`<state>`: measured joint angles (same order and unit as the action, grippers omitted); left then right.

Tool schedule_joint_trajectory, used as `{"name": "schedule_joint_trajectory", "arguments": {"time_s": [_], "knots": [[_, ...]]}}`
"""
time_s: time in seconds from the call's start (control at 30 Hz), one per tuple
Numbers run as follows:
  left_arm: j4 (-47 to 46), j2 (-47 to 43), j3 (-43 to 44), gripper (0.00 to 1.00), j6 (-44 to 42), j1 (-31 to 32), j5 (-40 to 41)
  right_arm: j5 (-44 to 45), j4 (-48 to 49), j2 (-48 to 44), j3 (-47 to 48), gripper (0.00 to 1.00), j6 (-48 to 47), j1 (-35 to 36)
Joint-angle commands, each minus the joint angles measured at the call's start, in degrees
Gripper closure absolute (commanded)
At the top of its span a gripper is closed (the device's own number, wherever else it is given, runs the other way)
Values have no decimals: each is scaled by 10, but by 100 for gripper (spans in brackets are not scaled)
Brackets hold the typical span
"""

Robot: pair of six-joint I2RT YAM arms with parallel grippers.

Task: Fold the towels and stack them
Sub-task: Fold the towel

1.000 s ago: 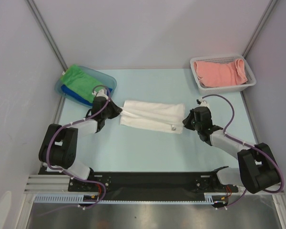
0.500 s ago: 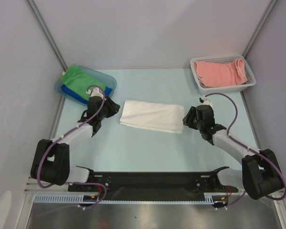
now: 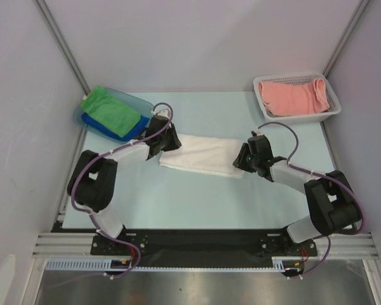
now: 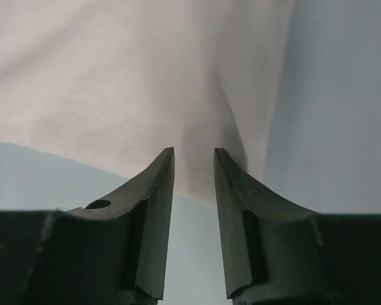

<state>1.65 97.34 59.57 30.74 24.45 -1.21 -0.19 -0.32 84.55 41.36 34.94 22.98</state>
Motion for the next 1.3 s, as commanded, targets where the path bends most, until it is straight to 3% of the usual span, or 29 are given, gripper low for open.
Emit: {"name": "schedule_joint_trajectory", "arguments": {"time_s": [0.0,0.17,0.37,0.53,0.7,0.93,1.27], "knots": [[65,62,51,69,-25,-8,51,-11,3,0,-53,64,28,-20],[100,110,87,70,-21,-21,77,1,5,-39,-112,64,28,-31],[93,94,84,65,-16,-25,74,1,-41,-110,-101,62,16,-45],[107,74,90,62,-37,-24,81,14,-87,-137,-58,50,-7,-80],[113,40,100,62,-50,-3,33,2,-67,-60,-15,36,-33,-109],[103,6,83,62,-42,19,-3,-89,18,36,5,20,-50,-119],[97,-45,64,62,-21,45,-20,-12,-12,88,26,23,-42,-59]]}}
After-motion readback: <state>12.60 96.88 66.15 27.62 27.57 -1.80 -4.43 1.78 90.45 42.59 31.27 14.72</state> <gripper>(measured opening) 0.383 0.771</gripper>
